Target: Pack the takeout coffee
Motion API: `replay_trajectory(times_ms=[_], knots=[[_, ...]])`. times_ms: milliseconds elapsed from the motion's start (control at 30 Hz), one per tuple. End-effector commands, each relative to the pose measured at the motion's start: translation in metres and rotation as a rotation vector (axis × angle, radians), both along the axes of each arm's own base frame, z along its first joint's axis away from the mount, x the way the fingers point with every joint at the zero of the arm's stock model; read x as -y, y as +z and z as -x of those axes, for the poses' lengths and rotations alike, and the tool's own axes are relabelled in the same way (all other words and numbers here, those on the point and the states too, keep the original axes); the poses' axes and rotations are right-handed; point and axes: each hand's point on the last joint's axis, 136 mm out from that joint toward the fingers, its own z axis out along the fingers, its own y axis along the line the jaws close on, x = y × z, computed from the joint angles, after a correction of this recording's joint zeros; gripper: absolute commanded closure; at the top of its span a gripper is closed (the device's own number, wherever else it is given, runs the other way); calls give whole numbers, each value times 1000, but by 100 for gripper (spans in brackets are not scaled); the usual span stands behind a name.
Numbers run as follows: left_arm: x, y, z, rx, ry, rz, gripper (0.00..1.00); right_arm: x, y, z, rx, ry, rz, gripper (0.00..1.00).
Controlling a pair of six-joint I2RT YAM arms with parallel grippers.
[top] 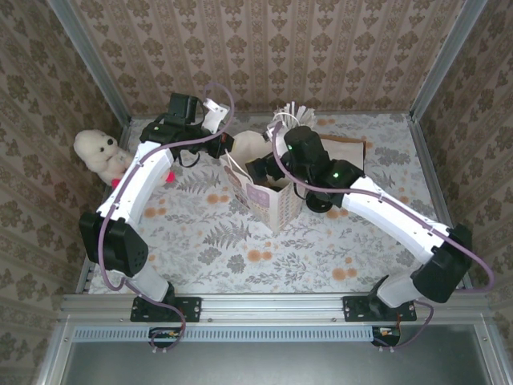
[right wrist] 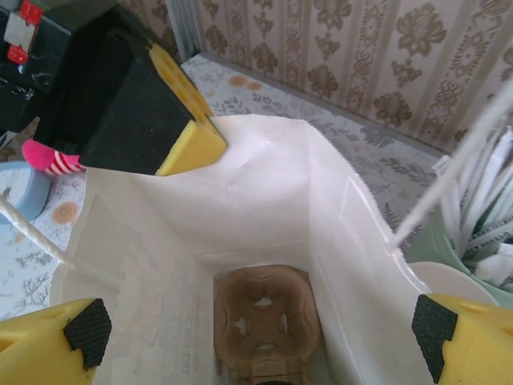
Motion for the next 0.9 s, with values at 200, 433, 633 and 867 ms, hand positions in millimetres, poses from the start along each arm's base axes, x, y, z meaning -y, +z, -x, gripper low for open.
replay_trajectory(times_ms=[200, 433, 633, 867], knots=[[-2, 8, -8, 24, 29, 9, 100, 67, 28, 29, -10, -305, -310, 0], [-3, 8, -8, 25, 35, 15, 100, 84, 18, 62, -188, -252, -509, 0], [-2, 9, -9, 19, 43, 26, 100, 89, -5, 77, -418, -362, -581, 4], [-2, 12, -12, 5, 68, 37, 100, 124, -34, 92, -553, -683, -486, 7]])
